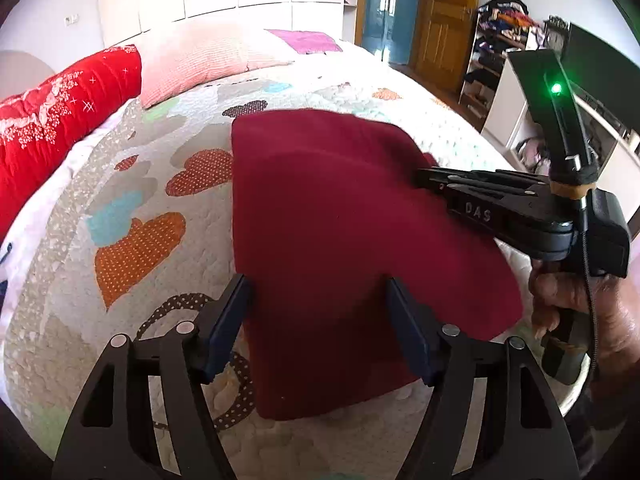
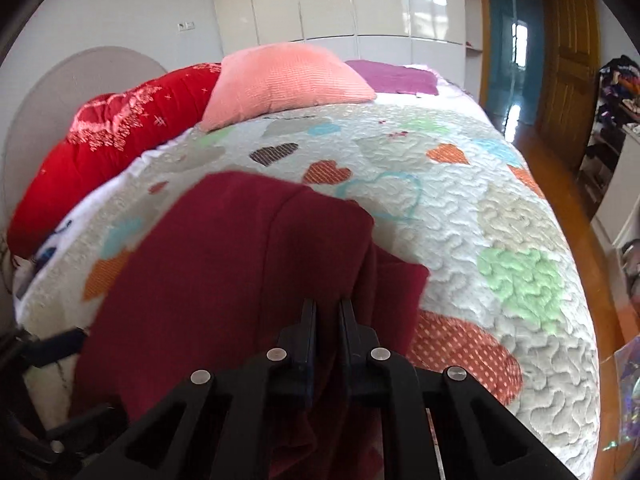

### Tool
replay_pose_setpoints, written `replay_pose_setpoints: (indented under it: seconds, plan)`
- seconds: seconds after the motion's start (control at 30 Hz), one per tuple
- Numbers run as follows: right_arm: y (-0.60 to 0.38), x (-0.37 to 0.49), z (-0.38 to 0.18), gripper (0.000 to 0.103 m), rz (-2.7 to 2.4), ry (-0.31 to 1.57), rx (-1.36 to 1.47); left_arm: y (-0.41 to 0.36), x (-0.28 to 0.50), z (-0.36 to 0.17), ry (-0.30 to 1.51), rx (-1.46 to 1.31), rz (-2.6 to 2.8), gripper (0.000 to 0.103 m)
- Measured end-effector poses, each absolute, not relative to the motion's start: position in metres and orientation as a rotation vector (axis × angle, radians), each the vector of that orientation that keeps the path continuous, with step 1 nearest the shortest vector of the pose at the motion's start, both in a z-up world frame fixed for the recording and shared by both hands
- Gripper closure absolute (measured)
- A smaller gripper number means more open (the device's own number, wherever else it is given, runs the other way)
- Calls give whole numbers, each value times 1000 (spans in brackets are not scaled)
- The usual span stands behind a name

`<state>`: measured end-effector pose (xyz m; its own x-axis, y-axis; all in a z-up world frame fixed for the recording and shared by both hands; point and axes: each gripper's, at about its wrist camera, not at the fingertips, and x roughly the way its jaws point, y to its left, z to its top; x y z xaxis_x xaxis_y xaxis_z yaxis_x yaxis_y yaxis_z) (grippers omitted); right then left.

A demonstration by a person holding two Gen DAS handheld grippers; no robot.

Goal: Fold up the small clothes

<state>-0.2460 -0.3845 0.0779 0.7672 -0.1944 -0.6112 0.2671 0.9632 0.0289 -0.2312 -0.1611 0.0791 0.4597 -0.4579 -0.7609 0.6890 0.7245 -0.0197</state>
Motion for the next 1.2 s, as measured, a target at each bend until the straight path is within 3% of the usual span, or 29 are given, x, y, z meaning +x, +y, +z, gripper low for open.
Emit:
replay_pose_setpoints:
  seconds: [0.2,0.37,0.57,0.77,0.8,0.9,0.97,1.2]
  plan:
    - [-387,-278,102,94,-201,582,285,-154,-216,75,895,223,-706,32]
    - [-351,-301,125,93,-107,542,220,-154,-223,79,902,213,-687,32]
    - [-339,-287,76,93,-127,709,146,-150,-225,82,914,208,-680,32]
    - [-331,-304,86,92,-125,635,142,-143,-227,93,856,192,-648,32]
    - [-327,-309,90,91,-129,616,133,-142,-227,95,848,188,-646,32]
    - [-318,-321,99,70,-164,577,104,-141,-227,102,826,186,-636,32]
    - [-310,-330,106,63,-173,546,87,-141,-227,105,810,186,-625,32]
    - [-301,-347,120,58,-225,472,87,-136,-229,117,769,165,-601,32]
